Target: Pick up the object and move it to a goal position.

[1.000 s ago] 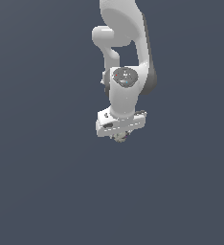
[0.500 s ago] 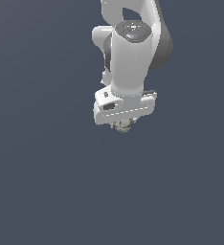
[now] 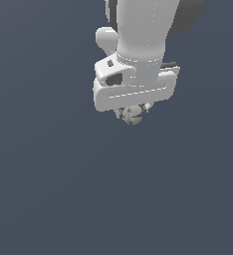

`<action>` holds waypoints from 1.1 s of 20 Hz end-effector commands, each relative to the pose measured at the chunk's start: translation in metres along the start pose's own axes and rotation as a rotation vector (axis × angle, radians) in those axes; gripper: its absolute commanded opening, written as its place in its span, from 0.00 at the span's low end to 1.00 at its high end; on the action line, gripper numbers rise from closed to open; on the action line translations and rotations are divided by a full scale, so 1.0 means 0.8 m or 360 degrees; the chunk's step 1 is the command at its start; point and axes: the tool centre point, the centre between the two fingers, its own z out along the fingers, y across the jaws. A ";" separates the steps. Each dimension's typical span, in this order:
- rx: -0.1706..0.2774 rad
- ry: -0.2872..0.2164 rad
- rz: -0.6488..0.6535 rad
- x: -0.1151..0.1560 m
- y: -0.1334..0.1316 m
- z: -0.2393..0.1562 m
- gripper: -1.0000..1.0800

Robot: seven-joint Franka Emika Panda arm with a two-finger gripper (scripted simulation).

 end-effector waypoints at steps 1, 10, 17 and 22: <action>0.0000 0.0000 0.0000 0.005 0.000 -0.027 0.00; 0.0000 0.0000 0.0001 0.022 0.002 -0.100 0.00; 0.0000 0.0000 0.0001 0.032 0.003 -0.142 0.00; 0.0000 0.0000 0.0002 0.038 0.003 -0.165 0.00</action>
